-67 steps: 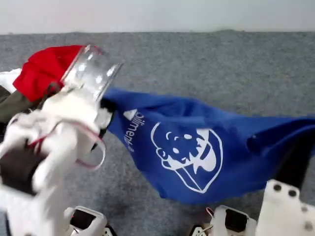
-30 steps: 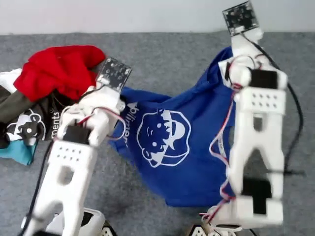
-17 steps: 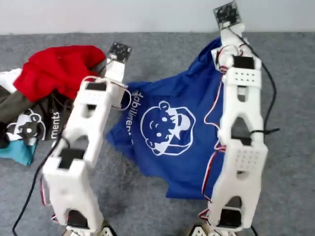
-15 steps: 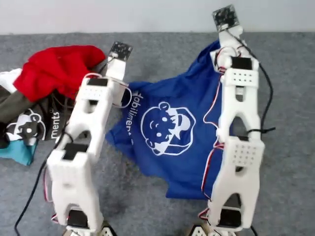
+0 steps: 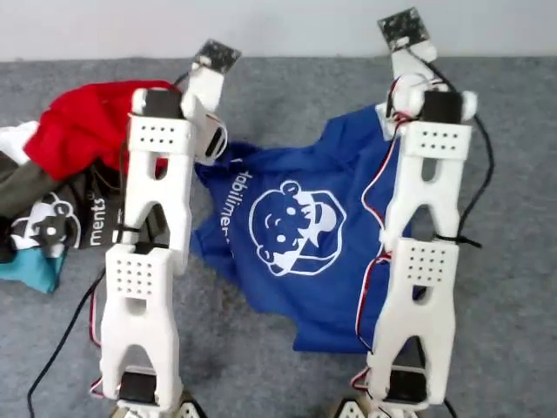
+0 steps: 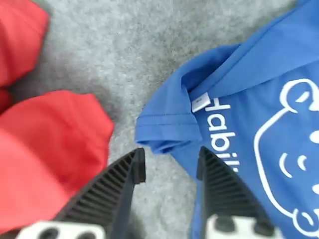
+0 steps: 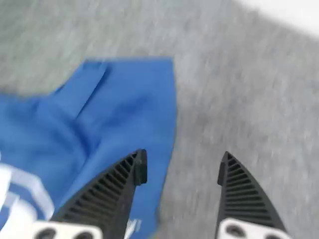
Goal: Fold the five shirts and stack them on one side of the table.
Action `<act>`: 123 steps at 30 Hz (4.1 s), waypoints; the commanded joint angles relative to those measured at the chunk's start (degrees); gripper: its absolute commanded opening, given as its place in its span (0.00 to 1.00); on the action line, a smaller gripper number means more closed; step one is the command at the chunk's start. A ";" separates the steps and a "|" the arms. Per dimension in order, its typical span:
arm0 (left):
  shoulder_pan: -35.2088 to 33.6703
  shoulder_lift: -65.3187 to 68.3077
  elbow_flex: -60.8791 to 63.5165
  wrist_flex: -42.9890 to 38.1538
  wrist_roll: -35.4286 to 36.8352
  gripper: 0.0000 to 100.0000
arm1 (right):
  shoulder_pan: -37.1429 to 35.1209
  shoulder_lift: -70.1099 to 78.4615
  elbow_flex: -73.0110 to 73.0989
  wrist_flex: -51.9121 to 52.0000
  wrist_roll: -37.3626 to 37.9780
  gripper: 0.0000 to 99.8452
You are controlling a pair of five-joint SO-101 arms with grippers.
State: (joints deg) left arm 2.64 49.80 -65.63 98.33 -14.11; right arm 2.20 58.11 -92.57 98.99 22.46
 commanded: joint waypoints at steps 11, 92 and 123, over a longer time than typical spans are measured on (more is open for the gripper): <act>-2.11 -26.11 42.24 1.93 -4.22 0.15 | 0.75 -52.35 58.02 3.65 -0.18 0.22; -1.76 -56.18 102.90 -21.45 -15.56 0.01 | 1.19 -101.58 165.98 -41.27 9.23 0.01; 5.27 -56.09 103.08 -46.24 -3.34 0.01 | 0.75 -72.84 145.49 -84.88 -7.12 0.01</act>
State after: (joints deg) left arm 7.03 -4.00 37.58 52.88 -17.98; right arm 2.37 -21.01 58.46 20.04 18.68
